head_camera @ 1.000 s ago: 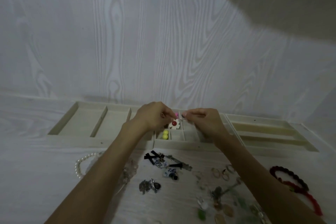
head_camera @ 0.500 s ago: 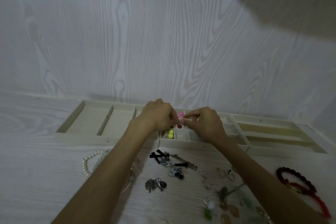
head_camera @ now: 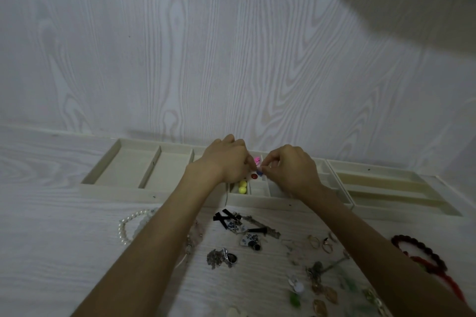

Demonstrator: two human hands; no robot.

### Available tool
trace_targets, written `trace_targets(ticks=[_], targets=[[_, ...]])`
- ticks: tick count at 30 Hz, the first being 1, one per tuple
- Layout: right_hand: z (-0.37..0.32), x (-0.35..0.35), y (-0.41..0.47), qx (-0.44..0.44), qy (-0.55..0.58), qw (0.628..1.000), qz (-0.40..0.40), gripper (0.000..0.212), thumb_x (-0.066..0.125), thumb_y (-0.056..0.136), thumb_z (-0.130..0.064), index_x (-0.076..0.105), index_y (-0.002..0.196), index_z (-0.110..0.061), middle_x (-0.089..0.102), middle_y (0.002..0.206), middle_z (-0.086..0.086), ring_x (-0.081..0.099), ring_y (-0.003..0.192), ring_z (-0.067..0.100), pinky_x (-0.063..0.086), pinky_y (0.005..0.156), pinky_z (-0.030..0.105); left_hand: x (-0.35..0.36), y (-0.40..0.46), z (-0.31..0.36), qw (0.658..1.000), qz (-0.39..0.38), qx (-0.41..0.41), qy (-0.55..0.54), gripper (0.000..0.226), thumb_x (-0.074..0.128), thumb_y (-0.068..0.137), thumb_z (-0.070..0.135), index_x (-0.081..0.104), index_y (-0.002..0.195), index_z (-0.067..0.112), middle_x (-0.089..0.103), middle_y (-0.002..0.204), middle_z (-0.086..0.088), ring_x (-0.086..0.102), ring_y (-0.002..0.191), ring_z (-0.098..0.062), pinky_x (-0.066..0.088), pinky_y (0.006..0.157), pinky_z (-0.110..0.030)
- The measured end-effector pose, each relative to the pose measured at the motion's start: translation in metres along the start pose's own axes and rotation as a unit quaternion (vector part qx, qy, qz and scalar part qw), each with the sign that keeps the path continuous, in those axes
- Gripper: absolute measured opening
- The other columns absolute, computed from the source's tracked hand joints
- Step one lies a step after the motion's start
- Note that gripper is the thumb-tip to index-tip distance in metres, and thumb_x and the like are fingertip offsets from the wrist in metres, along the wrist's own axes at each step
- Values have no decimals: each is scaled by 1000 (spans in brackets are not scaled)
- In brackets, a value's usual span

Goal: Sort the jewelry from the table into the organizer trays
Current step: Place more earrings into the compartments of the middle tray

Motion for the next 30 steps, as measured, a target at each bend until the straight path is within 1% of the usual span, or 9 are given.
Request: trace_targets(ticks=[2,5,11,15,18,21,25,28,30], targets=[[0,2,1,6,-6,1000,0,12,70,81,-34,76,87,-25,72,78,-4,62,69,10,47,60,23,4,0,0,1000,-12,-4,11,37,36,99,28,56,129,37,47,127,-2,35,119,-22,31,96,-33],[-1,4,1,11,-14,1000,-6,12,70,81,-33,76,88,-25,72,80,-3,63,70,11,47,60,22,10,1,0,999,-32,-6,20,37,37,99,28,55,129,39,47,124,-3,35,118,-22,30,95,-32],[3,5,1,26,10,999,-16,13,65,85,-23,77,90,-22,73,78,-1,64,67,13,50,58,24,9,3,-1,1000,-16,-1,18,36,38,98,29,58,127,40,48,122,-2,36,116,-21,31,93,-33],[5,-3,-5,27,56,998,-16,16,64,87,-28,75,94,-19,72,81,-1,62,69,11,43,54,20,2,2,-4,1000,-5,-2,-13,36,42,96,26,57,127,35,50,128,-1,37,120,-21,31,95,-34],[5,-15,-18,24,93,995,-28,14,65,86,-30,75,89,-20,69,76,-2,58,60,8,43,56,21,-15,-8,-10,997,34,-2,-73,34,45,95,25,60,124,33,59,127,1,48,117,-19,42,93,-36],[4,-23,-36,12,124,991,-42,11,67,84,-31,75,86,-23,69,74,-5,61,67,7,44,60,22,-24,-34,-14,992,56,-10,-113,28,47,97,28,64,119,30,62,123,6,58,106,-14,48,88,-32],[-10,-24,-70,-9,185,980,-71,13,68,84,-31,75,89,-22,70,82,-8,61,73,1,46,66,18,-24,-79,-16,984,97,-30,-146,23,50,95,34,68,110,35,66,109,16,59,89,-4,48,77,-28],[-26,-22,-98,-16,231,969,-85,10,69,83,-32,74,87,-23,72,81,-7,63,73,4,46,63,16,-18,-115,-15,965,148,-48,-210,16,55,91,42,70,95,40,68,94,24,60,81,3,51,75,-27],[-38,-16,-116,-37,240,961,-135,10,71,82,-32,75,87,-24,72,82,-7,64,74,8,50,64,20,-13,-131,-11,953,169,-50,-248,13,56,89,46,68,84,45,66,83,27,61,77,5,51,71,-26]])
Point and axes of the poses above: each hand's wrist, its own y-axis towards the middle knuckle, its own x-axis out of the palm, z = x × y, the point moved 9 cm from there along y, towards the middle knuckle
